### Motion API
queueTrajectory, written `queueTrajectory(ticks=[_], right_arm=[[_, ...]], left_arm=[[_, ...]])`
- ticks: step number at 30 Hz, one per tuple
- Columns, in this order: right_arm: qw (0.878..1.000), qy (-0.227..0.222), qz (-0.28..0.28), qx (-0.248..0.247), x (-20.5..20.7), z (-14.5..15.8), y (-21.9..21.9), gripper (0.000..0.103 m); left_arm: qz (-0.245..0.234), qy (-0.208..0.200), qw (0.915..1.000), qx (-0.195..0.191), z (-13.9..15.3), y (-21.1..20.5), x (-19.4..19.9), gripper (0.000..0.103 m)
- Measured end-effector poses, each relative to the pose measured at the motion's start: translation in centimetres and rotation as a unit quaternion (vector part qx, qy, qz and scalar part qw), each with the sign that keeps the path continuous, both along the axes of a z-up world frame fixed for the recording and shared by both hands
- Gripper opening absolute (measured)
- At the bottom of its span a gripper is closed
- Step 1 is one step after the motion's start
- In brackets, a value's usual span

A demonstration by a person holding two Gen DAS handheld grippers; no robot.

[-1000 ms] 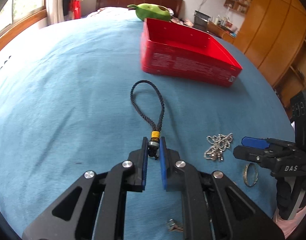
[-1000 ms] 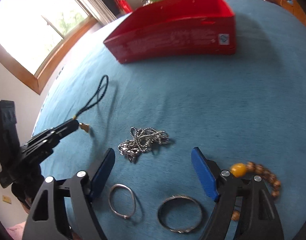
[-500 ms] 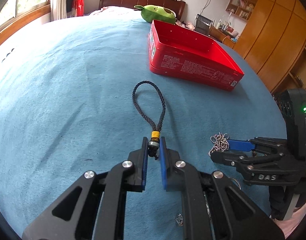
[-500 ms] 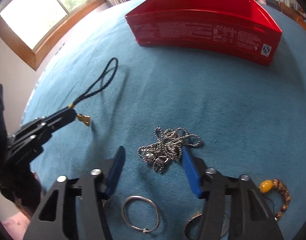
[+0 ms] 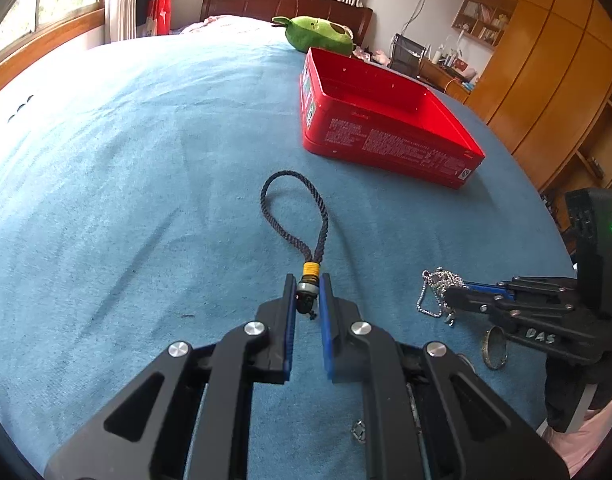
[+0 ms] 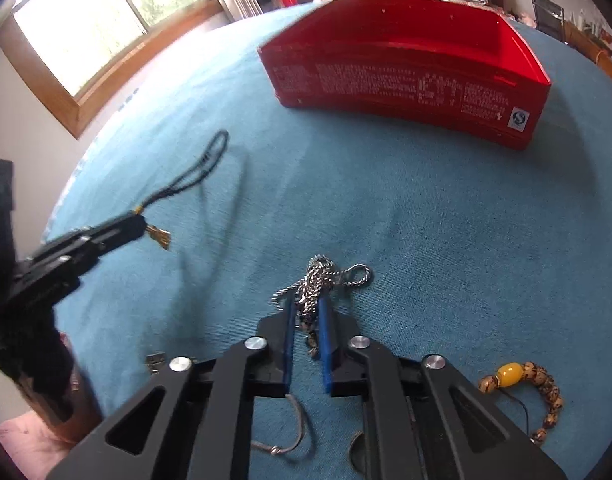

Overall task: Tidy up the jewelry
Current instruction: 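Grasp the black cord pendant with the left tool while the right tool grasps the silver chain, then carry the cord pendant and silver chain into the red tin and open both tools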

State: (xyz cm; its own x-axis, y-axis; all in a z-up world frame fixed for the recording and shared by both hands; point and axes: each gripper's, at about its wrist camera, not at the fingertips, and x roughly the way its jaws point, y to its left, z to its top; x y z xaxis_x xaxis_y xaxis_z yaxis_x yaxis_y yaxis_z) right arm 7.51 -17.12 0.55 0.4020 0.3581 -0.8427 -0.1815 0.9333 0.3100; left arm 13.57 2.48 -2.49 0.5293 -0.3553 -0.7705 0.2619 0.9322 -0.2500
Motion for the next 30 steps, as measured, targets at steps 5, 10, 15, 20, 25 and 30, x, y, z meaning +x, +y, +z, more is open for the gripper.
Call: queueTrajectory(ticks=[5, 10, 15, 20, 25, 30], right_arm=[[0.999, -0.027, -0.008, 0.020, -0.6, 2.4, -1.3, 0.008], [0.998, -0.052, -0.019, 0.029, -1.3, 4.6, -3.2, 0.008], [0.996, -0.076, -0.030, 0.031, -1.7, 6.9, -4.4, 0.008], [0.994, -0.102, -0.037, 0.022, -1.2, 9.8, -5.1, 0.008], [0.991, -0.125, -0.040, 0.017, -0.5, 12.8, -5.9, 0.008], [0.988, -0.143, -0.050, 0.022, 1.5, 15.3, -7.0, 0.008]], left_arm=[[-0.005, -0.010, 0.9999, -0.002, 1.0, -0.3, -0.5, 0.010], [-0.013, -0.023, 0.9996, -0.005, 2.4, -0.8, -0.5, 0.009], [-0.021, -0.042, 0.9989, -0.001, 4.4, -1.7, -0.1, 0.009], [-0.031, -0.062, 0.9976, 0.002, 6.6, -2.9, 0.7, 0.009], [-0.034, -0.080, 0.9962, 0.005, 8.9, -4.3, 2.1, 0.009], [-0.035, -0.093, 0.9950, 0.005, 11.3, -5.9, 4.6, 0.010]])
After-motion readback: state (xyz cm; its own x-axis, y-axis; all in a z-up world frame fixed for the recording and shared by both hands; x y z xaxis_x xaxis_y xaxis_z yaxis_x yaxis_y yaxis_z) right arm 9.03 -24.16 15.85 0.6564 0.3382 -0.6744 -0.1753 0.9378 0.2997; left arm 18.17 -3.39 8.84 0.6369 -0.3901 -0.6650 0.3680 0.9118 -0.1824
